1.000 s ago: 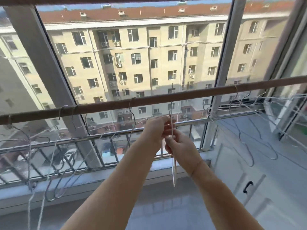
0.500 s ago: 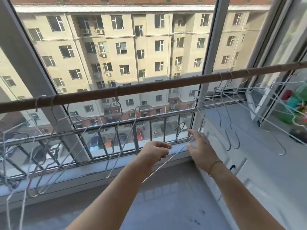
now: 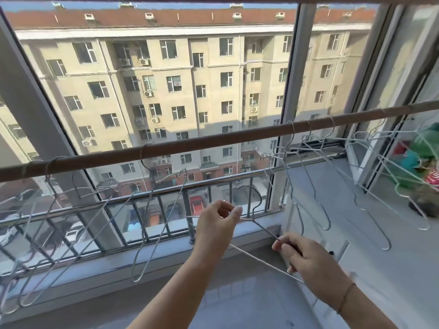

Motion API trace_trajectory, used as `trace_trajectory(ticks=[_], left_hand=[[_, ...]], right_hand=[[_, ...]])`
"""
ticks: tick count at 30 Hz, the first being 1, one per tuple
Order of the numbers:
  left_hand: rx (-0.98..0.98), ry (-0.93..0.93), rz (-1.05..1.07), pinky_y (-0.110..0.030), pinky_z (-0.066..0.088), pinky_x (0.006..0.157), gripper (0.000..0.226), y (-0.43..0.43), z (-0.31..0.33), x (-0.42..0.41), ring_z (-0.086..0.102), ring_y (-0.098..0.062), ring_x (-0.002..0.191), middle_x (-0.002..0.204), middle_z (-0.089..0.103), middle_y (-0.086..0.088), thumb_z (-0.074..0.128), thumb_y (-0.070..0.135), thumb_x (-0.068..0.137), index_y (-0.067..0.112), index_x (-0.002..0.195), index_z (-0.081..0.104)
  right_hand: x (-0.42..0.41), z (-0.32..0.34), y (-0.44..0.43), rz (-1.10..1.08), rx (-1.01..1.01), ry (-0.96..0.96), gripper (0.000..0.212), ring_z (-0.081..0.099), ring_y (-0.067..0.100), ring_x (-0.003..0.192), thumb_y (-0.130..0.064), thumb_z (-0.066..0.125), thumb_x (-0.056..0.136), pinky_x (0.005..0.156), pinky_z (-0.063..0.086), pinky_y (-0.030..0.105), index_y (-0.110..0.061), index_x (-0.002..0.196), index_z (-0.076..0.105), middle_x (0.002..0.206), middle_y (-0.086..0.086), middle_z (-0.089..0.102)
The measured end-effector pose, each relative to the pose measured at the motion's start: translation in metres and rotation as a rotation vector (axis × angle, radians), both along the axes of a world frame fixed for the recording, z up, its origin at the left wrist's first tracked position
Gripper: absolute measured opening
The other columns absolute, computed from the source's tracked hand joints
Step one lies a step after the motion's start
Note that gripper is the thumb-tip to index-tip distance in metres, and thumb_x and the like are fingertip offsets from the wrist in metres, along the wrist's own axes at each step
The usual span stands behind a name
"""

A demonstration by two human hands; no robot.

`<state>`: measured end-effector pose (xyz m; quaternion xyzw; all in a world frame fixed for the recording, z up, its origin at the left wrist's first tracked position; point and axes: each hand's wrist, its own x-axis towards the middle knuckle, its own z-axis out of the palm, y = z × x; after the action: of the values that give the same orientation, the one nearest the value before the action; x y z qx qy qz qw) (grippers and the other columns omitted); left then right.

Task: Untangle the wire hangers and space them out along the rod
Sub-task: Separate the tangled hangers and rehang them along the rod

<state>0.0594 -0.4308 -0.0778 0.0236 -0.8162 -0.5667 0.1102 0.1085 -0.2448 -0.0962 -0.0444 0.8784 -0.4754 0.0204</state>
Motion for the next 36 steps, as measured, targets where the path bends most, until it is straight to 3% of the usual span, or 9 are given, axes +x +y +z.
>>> trace_trajectory(ticks=[2, 4, 6, 9, 19, 26, 29, 32, 36], left_hand=[[0.132, -0.083, -0.095, -0.022, 0.042, 0.057, 0.021, 0.013, 0.011, 0.005, 0.052, -0.009, 0.056, 0.059, 0.058, 0.007, 0.061, 0.031, 0.086, 0.013, 0.076, 0.066], [0.253, -0.154, -0.234, -0.021, 0.046, 0.062, 0.023, 0.027, 0.023, 0.011, 0.058, -0.012, 0.064, 0.068, 0.066, 0.003, 0.056, 0.029, 0.090, 0.011, 0.084, 0.069], [0.348, -0.200, -0.356, -0.025, 0.048, 0.072, 0.025, 0.040, 0.035, 0.011, 0.064, -0.015, 0.075, 0.082, 0.071, -0.003, 0.053, 0.026, 0.092, 0.007, 0.093, 0.069], [0.461, -0.204, -0.443, -0.028, 0.049, 0.077, 0.023, 0.052, 0.051, 0.004, 0.068, -0.017, 0.084, 0.087, 0.072, -0.006, 0.050, 0.022, 0.093, 0.011, 0.089, 0.069], [0.479, -0.243, -0.392, -0.041, 0.045, 0.092, 0.018, 0.059, 0.072, -0.037, 0.065, -0.022, 0.092, 0.087, 0.069, -0.008, 0.050, 0.018, 0.090, 0.015, 0.079, 0.064], [0.452, -0.312, -0.356, -0.032, 0.044, 0.078, 0.015, 0.065, 0.059, -0.051, 0.064, -0.017, 0.083, 0.079, 0.067, 0.000, 0.051, 0.020, 0.090, 0.015, 0.082, 0.063], [0.439, -0.304, -0.338, -0.029, 0.043, 0.077, 0.014, 0.067, 0.057, -0.051, 0.060, -0.015, 0.085, 0.084, 0.065, 0.000, 0.052, 0.020, 0.090, 0.016, 0.084, 0.063], [0.432, -0.270, -0.255, -0.028, 0.043, 0.079, 0.009, 0.065, 0.058, -0.046, 0.056, -0.016, 0.090, 0.091, 0.062, -0.001, 0.054, 0.017, 0.090, 0.019, 0.089, 0.063], [0.379, -0.134, -0.151, -0.026, 0.043, 0.083, 0.022, 0.041, 0.065, -0.026, 0.058, -0.016, 0.096, 0.102, 0.064, -0.003, 0.052, 0.017, 0.092, 0.014, 0.112, 0.060]], right_hand=[[0.007, 0.009, -0.001, -0.057, -0.117, 0.035, 0.023, 0.050, 0.008, 0.049, -0.005, 0.045, 0.093, 0.054, 0.052, 0.024, -0.016, 0.085, 0.063, 0.057, 0.001, 0.053], [0.007, 0.019, -0.002, -0.111, -0.248, 0.052, 0.024, 0.048, 0.007, 0.047, -0.003, 0.041, 0.094, 0.053, 0.053, 0.024, -0.013, 0.089, 0.063, 0.052, -0.002, 0.047], [0.003, 0.030, -0.003, -0.138, -0.320, 0.059, 0.026, 0.050, 0.006, 0.048, -0.002, 0.039, 0.094, 0.055, 0.054, 0.026, -0.012, 0.091, 0.062, 0.052, -0.002, 0.048], [-0.010, 0.047, -0.004, -0.147, -0.408, 0.059, 0.027, 0.053, 0.012, 0.055, 0.001, 0.037, 0.094, 0.059, 0.055, 0.030, -0.012, 0.092, 0.061, 0.060, 0.005, 0.052], [-0.054, 0.071, -0.008, -0.109, -0.396, 0.015, 0.025, 0.056, 0.019, 0.063, -0.004, 0.035, 0.095, 0.062, 0.051, 0.029, -0.007, 0.103, 0.058, 0.068, 0.008, 0.057], [-0.070, 0.055, -0.005, -0.134, -0.403, -0.056, 0.022, 0.056, 0.021, 0.065, -0.003, 0.037, 0.094, 0.064, 0.050, 0.033, -0.009, 0.101, 0.057, 0.068, 0.008, 0.058], [-0.071, 0.049, -0.002, -0.154, -0.300, -0.008, 0.025, 0.061, 0.023, 0.083, -0.009, 0.041, 0.093, 0.080, 0.052, 0.039, -0.009, 0.115, 0.055, 0.087, 0.008, 0.063], [-0.066, 0.051, 0.001, -0.196, -0.050, 0.142, 0.039, 0.050, 0.023, 0.117, -0.016, 0.046, 0.092, 0.102, 0.040, 0.035, -0.012, 0.131, 0.044, 0.123, 0.007, 0.052], [-0.050, 0.062, -0.016, -0.209, 0.072, 0.431, 0.047, 0.036, 0.018, 0.129, -0.014, 0.051, 0.089, 0.104, 0.026, 0.026, -0.011, 0.134, 0.038, 0.136, 0.007, 0.040]])
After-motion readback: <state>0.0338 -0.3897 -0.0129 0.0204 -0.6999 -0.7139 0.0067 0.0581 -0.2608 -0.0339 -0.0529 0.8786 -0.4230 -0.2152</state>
